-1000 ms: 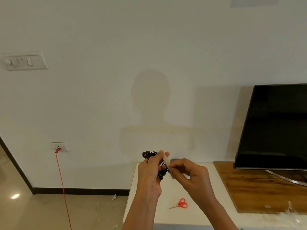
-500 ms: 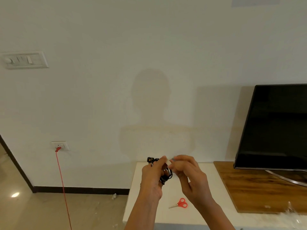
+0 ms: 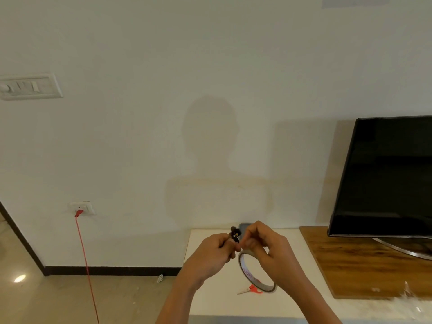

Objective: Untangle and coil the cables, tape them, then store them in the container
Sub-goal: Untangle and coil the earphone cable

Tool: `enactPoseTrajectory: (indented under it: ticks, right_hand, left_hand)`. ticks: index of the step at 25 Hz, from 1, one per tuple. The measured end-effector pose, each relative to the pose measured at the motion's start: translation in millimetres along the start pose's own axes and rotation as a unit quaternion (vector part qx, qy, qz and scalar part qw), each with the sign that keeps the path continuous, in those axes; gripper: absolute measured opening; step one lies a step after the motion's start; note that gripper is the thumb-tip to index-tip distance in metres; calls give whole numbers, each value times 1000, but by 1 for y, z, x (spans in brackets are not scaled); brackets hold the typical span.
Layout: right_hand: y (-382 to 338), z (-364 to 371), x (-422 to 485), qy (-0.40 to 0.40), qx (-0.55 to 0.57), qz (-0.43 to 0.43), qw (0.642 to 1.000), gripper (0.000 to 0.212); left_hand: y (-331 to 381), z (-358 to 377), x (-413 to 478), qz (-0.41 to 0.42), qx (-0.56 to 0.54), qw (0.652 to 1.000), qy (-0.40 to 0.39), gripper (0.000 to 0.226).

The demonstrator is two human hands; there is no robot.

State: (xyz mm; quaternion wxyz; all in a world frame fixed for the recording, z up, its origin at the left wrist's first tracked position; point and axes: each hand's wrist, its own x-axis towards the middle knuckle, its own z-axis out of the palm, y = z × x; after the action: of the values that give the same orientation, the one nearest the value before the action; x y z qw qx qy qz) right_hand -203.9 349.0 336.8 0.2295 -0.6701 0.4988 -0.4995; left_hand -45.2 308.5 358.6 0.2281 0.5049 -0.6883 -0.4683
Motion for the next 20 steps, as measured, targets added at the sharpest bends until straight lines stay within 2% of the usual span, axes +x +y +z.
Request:
enactPoseTrajectory:
  ticks: [4,8,16,20]
  right_hand:
    - [-1,5,4,31,28,69,997,21]
    - [-3,6,11,51,17,102,993,22]
    - [-3,11,14,51,-56,114,991,25]
    - [-2,5,19,30,-38,148,988,23]
  left_hand:
    - [-7,8,2,93,79,991,59,28]
    - [-10,15,2,139,100,982,80,26]
    - [-10,24,2,141,115,979,93,28]
    - [-12,23,-1,130,75,986,73,30]
